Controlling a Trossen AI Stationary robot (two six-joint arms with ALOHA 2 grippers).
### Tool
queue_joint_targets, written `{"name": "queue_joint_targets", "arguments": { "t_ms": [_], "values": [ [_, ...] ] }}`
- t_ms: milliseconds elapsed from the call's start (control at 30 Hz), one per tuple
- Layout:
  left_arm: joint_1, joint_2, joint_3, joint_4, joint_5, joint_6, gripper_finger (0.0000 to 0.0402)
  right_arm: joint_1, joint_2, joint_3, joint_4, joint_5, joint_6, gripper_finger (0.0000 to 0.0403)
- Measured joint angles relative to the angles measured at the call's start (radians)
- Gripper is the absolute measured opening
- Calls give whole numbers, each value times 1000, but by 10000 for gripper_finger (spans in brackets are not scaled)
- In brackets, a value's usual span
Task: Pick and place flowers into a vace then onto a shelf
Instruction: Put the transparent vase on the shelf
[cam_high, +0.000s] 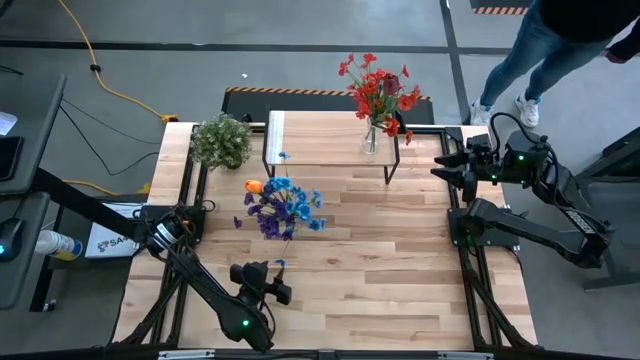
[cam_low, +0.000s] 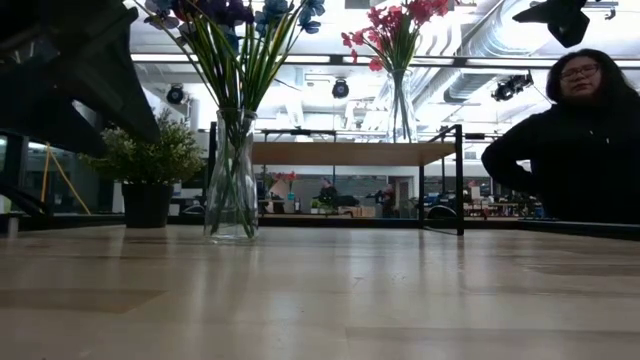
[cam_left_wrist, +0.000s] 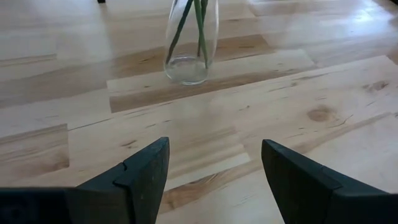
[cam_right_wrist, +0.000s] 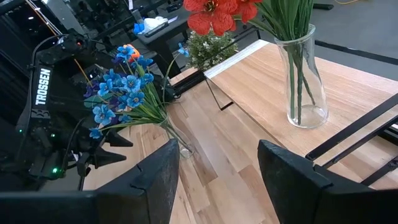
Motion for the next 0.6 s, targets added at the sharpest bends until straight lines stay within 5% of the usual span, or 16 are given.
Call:
{"name": "queue_joint_targets", "arguments": {
  "t_ms": [600],
  "values": [
    [1, 0, 0, 5, -6, 26, 287, 0, 0, 0, 0, 0, 1, 207]
  ]
}}
